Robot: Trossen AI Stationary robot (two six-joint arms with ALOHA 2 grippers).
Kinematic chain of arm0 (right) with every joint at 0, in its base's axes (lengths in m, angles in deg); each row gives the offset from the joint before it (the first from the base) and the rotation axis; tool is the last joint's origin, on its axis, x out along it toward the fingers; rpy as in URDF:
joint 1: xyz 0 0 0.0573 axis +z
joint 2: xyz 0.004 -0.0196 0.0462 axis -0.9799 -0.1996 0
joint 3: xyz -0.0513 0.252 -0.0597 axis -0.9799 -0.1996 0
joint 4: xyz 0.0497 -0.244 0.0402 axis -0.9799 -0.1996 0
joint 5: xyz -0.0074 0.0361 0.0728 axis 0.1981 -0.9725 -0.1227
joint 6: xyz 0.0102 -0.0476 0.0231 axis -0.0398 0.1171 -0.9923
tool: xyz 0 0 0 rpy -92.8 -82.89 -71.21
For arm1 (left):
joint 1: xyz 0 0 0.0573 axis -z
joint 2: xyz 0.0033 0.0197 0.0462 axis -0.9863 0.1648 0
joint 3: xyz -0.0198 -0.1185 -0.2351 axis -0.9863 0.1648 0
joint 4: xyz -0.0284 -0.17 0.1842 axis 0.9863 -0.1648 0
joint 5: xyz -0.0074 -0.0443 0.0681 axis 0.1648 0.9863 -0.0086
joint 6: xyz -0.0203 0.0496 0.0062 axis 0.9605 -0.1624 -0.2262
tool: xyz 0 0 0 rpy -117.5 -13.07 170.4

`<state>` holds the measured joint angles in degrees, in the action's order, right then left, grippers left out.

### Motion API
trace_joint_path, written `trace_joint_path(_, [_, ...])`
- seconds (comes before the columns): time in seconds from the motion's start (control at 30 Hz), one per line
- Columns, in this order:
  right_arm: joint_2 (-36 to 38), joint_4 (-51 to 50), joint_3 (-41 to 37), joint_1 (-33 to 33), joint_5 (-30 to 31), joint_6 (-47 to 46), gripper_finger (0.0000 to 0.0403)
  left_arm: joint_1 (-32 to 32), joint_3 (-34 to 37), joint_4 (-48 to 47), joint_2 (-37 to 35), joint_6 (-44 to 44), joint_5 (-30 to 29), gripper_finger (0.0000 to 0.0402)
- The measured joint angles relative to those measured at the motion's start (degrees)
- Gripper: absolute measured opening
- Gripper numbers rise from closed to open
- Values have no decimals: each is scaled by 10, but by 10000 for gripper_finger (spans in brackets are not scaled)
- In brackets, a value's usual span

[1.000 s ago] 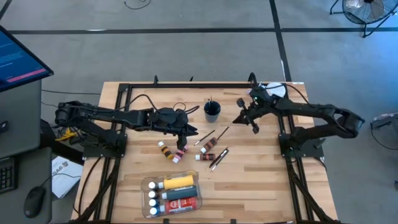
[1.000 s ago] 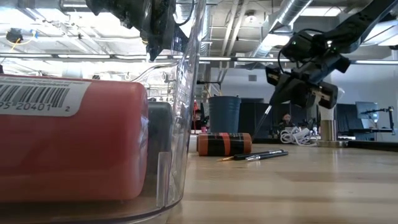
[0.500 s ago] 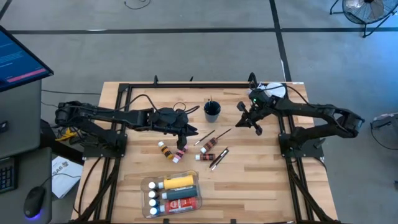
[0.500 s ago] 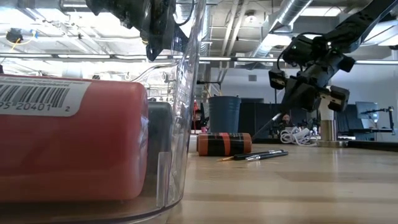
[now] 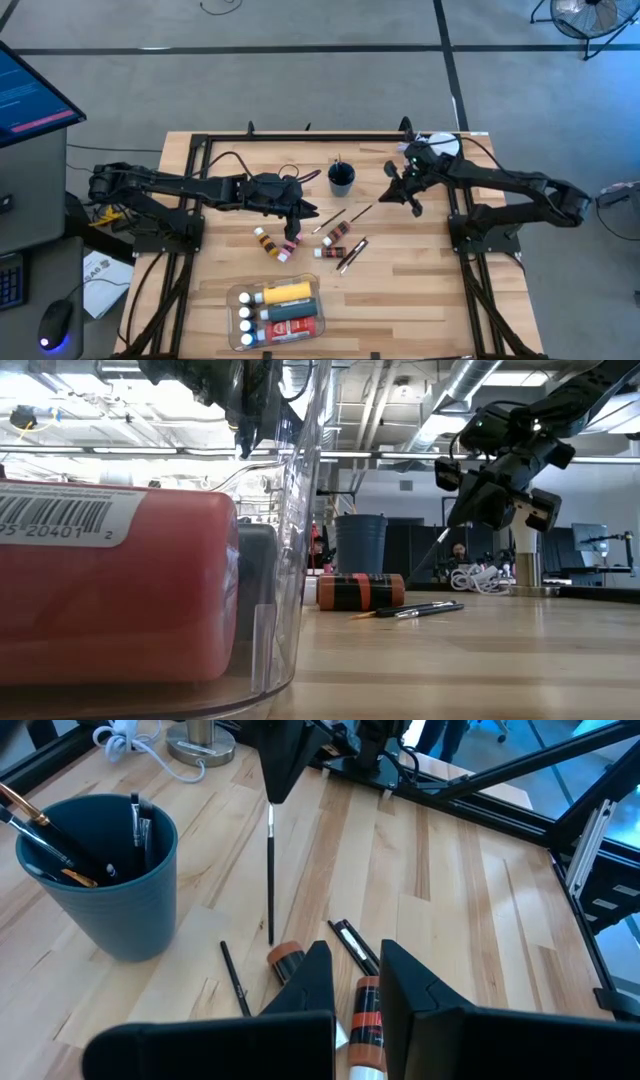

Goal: Pick & Place Paint Supplies
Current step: Put the paint brush into the blue cup

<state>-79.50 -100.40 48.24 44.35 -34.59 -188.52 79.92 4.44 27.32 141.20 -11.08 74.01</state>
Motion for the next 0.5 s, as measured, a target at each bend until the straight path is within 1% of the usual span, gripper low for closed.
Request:
trace_joint_path(0.27, [39,-1,0,0,11,0,0,0,0,0,0,0,0,2])
trace_joint_path(0.5, [54,-2,0,0,15,0,0,0,0,0,0,0,0,2])
